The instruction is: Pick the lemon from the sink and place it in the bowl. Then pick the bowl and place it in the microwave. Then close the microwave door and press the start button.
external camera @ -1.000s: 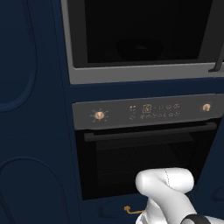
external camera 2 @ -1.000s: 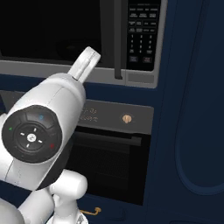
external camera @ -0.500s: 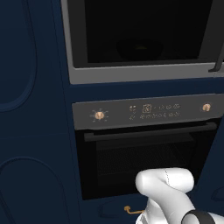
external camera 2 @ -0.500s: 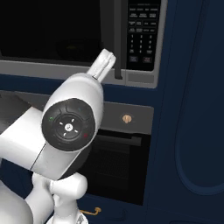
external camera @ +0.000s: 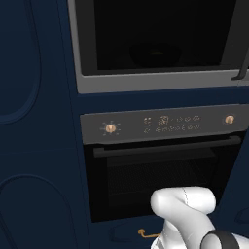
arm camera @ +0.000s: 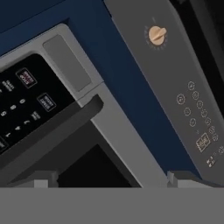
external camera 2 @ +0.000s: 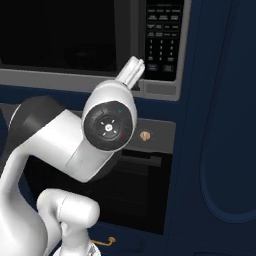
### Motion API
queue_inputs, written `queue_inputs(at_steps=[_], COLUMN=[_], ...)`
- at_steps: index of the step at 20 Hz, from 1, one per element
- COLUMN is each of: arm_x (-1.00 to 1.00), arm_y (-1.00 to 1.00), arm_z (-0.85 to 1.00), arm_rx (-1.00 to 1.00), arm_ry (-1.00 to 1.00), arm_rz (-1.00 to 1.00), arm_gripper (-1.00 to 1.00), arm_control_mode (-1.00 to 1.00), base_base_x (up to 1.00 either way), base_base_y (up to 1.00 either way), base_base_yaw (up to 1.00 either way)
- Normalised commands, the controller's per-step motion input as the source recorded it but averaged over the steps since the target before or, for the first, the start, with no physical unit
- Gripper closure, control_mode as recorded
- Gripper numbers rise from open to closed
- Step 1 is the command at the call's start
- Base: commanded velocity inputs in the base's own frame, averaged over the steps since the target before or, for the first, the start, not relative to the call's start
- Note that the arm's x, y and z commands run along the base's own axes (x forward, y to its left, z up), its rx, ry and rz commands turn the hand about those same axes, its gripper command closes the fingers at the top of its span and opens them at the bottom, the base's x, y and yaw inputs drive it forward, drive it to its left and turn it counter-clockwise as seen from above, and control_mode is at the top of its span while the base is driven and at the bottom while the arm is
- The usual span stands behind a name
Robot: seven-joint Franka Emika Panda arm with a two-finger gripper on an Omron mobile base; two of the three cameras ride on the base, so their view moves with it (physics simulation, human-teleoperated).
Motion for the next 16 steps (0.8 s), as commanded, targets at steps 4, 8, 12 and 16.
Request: queue_inputs(at_steps=[4,8,12,16], arm_x=[0.39,0.56,0.41,0.33], arm_y=[-0.21,-0.15,-0.23,-0.18], arm_z=[-0.08,0.00,0.00,0.00], arm_rx=[0.00,0.00,0.00,0.00], arm_ry=[0.00,0.00,0.00,0.00], arm_rz=[0.00,0.00,0.01,0.02], arm_gripper=[-1.00,-1.00,-1.00,-1.00], arm_control_mode=[-1.00,-1.00,-1.00,-1.00], base_base_x=[0.00,0.00,0.00,0.00], base_base_y=[0.00,0.00,0.00,0.00], base_base_yaw=[0.00,0.00,0.00,0.00])
